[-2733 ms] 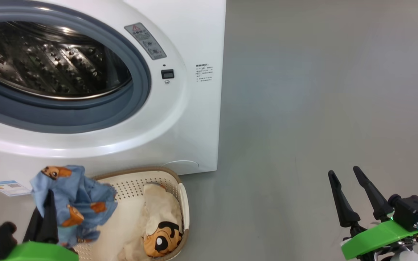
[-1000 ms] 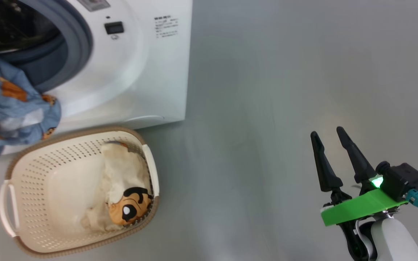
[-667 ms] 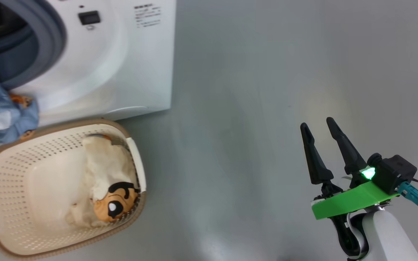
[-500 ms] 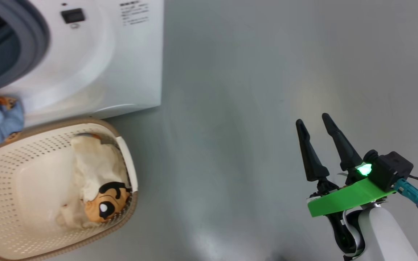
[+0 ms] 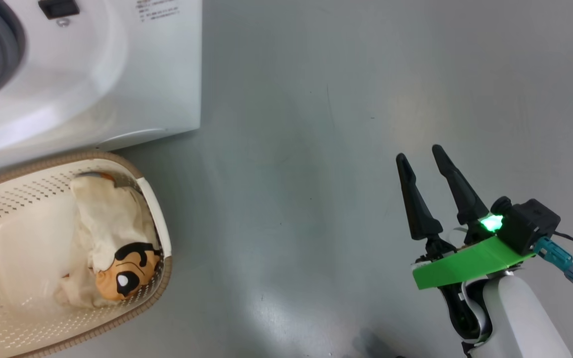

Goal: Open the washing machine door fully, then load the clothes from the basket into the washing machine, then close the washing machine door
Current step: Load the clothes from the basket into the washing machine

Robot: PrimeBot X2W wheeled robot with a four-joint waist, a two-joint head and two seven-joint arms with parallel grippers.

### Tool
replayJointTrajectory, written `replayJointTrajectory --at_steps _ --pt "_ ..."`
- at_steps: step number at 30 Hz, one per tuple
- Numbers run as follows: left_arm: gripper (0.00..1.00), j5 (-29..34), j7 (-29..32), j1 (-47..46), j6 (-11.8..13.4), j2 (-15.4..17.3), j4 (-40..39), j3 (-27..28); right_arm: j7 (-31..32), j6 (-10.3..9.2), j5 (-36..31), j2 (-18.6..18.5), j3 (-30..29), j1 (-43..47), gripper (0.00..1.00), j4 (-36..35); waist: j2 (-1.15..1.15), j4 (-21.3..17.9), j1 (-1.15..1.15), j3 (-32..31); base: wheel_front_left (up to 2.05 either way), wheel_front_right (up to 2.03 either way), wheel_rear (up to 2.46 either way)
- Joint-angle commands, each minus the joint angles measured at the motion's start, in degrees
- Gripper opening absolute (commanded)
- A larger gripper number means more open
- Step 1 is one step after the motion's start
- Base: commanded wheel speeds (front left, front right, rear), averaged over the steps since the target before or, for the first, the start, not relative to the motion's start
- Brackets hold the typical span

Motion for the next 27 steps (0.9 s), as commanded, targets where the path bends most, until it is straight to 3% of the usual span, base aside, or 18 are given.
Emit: replayJointTrajectory --at_steps 1,6,7,8,10,16,27 --pt "0.0 1.4 -0.3 1.2 0.1 2.1 -1.6 1.2 -0.3 0.09 -0.1 0.3 1.4 -0.1 1.0 -1.4 0.0 0.0 0.0 0.1 0.0 0.0 0.0" --pt "0.0 2.4 -0.3 3.6 0.0 1.0 4.2 2.5 -0.3 0.09 0.0 0.5 1.8 -0.1 1.0 -1.4 0.0 0.2 0.0 -0.5 0.0 0.0 0.0" --pt "0.06 2.5 -0.3 3.9 0.0 0.9 6.2 2.4 -0.3 0.09 0.0 0.5 1.9 0.0 1.0 -1.4 0.0 0.2 0.0 -0.7 0.0 0.0 0.0" --pt "0.33 2.5 -0.3 4.1 -0.1 0.7 8.6 2.3 -0.3 0.09 0.0 0.5 1.9 0.1 1.0 -1.3 0.0 0.3 0.0 -0.9 0.0 0.0 0.0" --pt "1.0 2.7 -0.3 3.8 -0.1 0.8 12.3 1.8 -0.3 0.09 -0.1 0.5 1.9 0.4 1.0 -1.2 0.0 0.4 0.0 -1.2 0.0 0.0 0.0" --pt "1.0 2.1 -0.3 1.7 -0.1 0.8 19.9 0.0 -0.3 0.09 -0.1 0.5 2.0 0.7 1.0 -1.0 0.0 0.7 0.0 -2.0 0.0 0.0 0.0" --pt "1.0 -1.1 -0.3 4.6 -0.2 -0.5 18.0 -0.2 -0.3 0.09 -0.1 0.0 2.0 0.9 1.0 -0.7 0.0 1.4 0.0 -3.8 0.0 0.0 0.0"
